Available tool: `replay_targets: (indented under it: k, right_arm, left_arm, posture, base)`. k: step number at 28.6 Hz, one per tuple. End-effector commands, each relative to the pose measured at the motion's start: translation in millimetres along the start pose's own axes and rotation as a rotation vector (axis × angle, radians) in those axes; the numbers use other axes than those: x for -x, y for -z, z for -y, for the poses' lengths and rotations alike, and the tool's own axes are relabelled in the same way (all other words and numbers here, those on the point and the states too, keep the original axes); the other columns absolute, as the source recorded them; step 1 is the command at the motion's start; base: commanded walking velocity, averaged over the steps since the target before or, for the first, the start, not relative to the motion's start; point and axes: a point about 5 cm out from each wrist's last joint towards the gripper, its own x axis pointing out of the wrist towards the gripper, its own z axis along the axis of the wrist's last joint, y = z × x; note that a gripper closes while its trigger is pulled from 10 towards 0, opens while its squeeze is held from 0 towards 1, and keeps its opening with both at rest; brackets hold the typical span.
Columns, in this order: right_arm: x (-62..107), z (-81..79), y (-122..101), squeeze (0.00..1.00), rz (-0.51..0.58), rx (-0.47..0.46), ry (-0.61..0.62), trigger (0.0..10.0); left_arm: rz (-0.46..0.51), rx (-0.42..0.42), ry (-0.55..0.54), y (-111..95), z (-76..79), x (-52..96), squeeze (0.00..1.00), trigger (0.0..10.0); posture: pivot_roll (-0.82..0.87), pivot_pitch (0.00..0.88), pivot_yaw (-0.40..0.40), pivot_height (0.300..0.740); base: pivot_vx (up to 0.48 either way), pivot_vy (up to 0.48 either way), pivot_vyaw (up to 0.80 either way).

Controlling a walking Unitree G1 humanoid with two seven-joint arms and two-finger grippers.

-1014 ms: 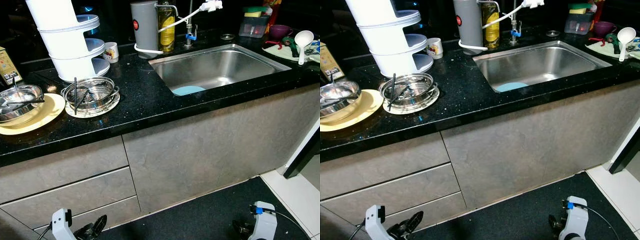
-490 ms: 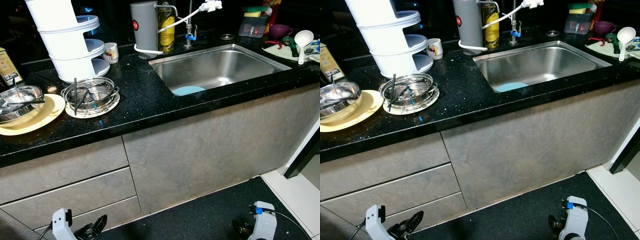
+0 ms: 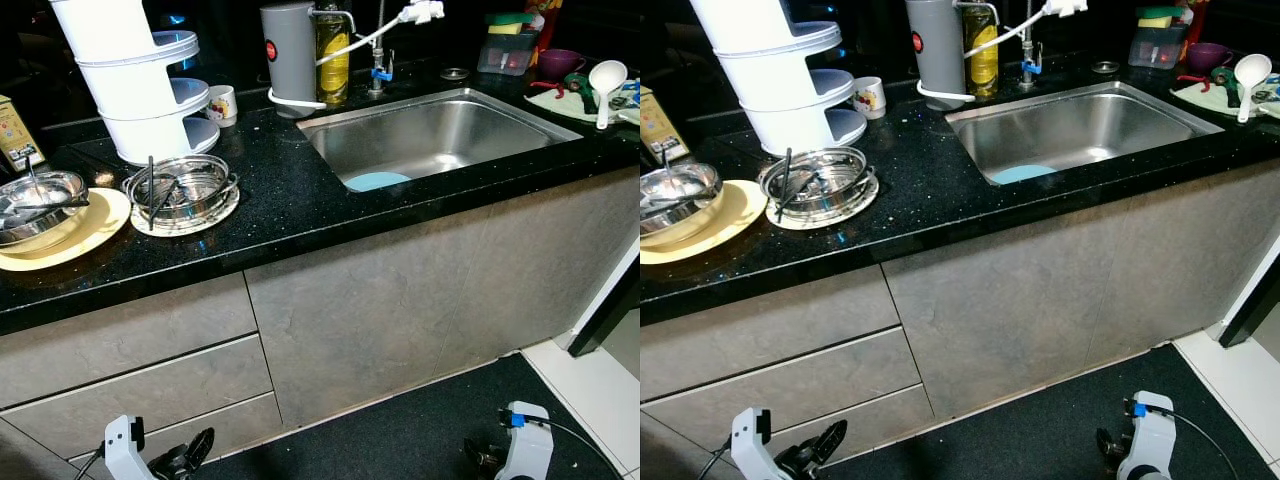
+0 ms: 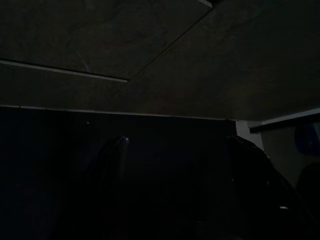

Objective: Kitchen organization

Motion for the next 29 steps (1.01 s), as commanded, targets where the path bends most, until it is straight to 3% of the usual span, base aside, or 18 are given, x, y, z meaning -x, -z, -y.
replay_targets:
  k: [1,29]
  right_arm:
    - [-0.4,-3.1,2.6,0.00,-0.008,-0.005,-0.008,10.0]
    - [-0.6,-2.9,2.2,0.00,-0.010,-0.002,-0.010,10.0]
  left_arm:
    - [-0.006,-0.008,-0.010,-2.0,-3.2,2.5,0.00,10.0]
    - [-0.005,-0.007,-0.012,-1.5,-3.0,2.3,0.00,10.0]
  posture:
    - [-0.09,0.000,0.068,0.740]
    - [-0.09,0.000,0.065,0.740]
  base:
    - [0.000,0.000,0.00]
    - [0.000,0.000,0.00]
